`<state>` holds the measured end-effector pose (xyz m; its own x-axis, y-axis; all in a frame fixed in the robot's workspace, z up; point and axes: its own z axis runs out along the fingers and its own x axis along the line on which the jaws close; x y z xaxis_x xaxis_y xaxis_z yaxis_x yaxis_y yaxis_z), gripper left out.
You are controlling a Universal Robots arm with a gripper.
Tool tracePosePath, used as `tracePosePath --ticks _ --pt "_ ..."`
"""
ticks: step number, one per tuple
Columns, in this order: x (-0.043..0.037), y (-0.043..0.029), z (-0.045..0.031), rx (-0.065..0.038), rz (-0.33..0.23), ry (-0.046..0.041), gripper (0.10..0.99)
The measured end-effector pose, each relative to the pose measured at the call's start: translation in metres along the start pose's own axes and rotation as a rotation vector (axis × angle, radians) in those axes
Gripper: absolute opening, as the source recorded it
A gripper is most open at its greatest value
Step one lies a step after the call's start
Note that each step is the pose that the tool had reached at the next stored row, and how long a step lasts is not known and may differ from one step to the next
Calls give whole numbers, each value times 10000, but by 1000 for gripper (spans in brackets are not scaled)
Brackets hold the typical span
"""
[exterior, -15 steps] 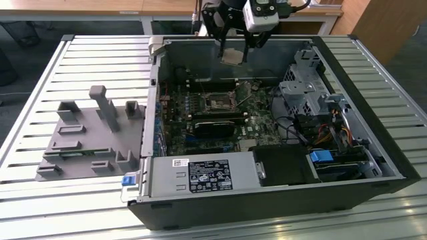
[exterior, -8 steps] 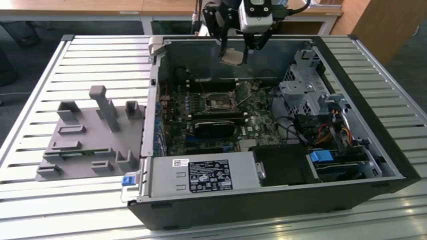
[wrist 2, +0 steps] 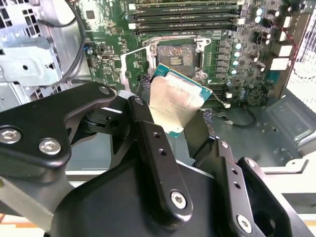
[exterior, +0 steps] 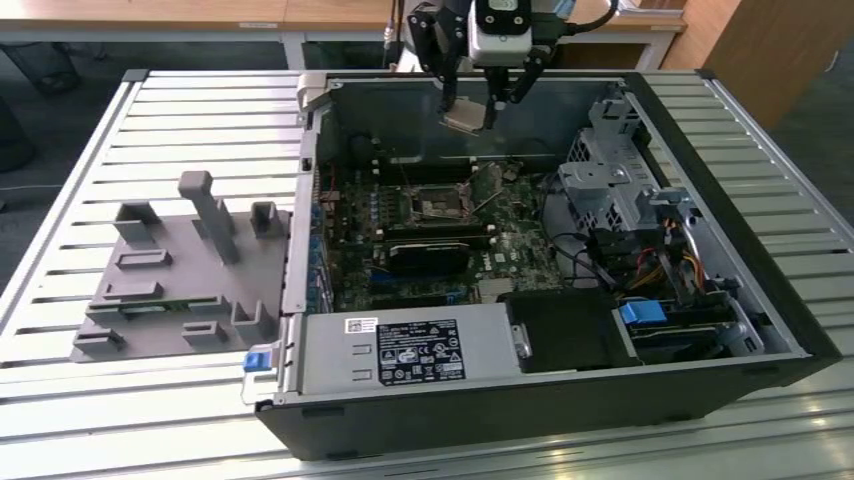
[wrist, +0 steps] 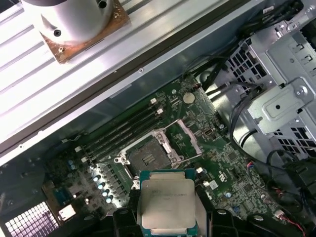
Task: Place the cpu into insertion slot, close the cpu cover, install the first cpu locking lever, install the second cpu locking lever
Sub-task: 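Place the cpu into insertion slot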
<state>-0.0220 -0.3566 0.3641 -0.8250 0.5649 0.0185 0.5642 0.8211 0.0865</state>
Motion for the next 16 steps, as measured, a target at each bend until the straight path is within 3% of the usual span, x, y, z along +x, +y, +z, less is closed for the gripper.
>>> tracePosePath --ticks 12,16 --pt "41 -26 3 -7 417 -36 525" --pt "42 -26 8 -20 1024 -89 525"
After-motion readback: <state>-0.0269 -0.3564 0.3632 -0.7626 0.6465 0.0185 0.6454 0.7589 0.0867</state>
